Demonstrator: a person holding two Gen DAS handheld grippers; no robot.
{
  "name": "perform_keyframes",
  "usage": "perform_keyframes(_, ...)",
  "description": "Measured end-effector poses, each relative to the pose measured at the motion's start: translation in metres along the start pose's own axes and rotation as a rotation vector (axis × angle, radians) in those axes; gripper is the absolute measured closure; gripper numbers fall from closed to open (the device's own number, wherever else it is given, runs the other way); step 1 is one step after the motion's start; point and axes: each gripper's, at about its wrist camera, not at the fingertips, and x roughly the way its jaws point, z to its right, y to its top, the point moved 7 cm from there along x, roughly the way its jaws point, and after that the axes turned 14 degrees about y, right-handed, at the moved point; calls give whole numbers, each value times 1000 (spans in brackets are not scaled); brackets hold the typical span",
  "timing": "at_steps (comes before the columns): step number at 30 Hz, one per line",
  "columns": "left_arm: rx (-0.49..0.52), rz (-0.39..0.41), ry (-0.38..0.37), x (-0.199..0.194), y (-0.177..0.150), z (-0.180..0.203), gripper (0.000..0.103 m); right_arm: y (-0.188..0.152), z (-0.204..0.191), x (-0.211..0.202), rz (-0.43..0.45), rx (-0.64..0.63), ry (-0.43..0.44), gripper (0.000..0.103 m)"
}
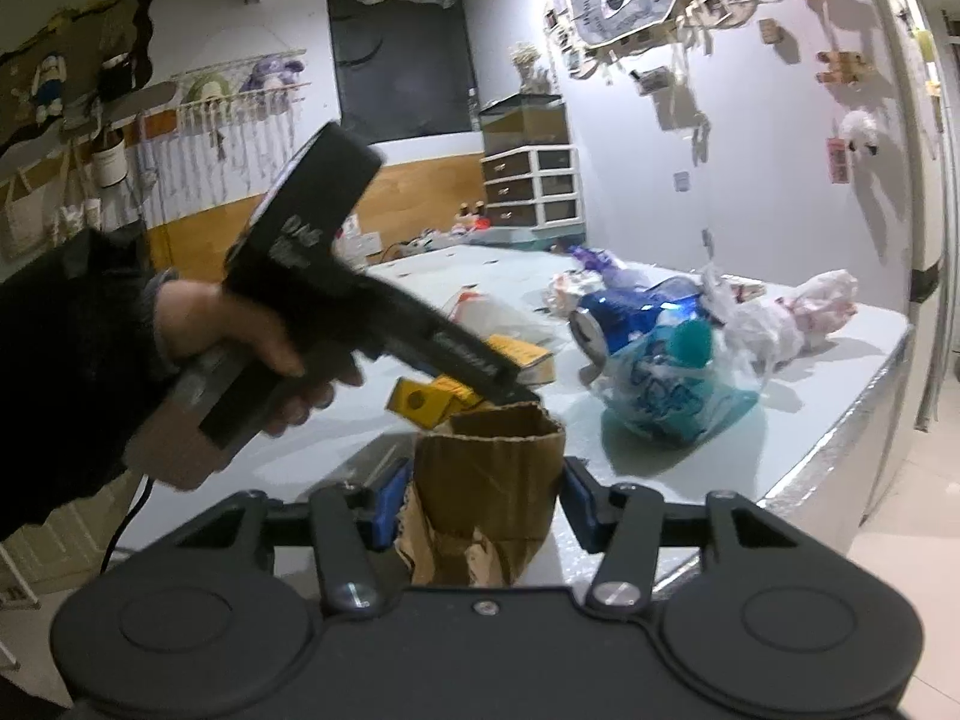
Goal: Collect trash
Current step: 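Close the left gripper on the yellow cigarette box while the right holds cardboard, then carry the yellow box and cardboard with both tools over the trash bin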
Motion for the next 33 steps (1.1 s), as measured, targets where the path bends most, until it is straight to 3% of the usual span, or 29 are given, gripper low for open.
perform_keyframes(8,-14,95,3,-46,-4,-7,45,15,-6,-29,54,-18,-71,50)
perform_keyframes(17,27,195,-25,-96,-15,14,45,24,-7,-68,114,-29,-175,50)
perform_keyframes(23,58,258,-53,-120,-16,41,45,24,1,-98,134,-12,-273,49)
perform_keyframes(33,101,319,-165,-143,-20,111,45,16,14,-160,167,34,-442,49)
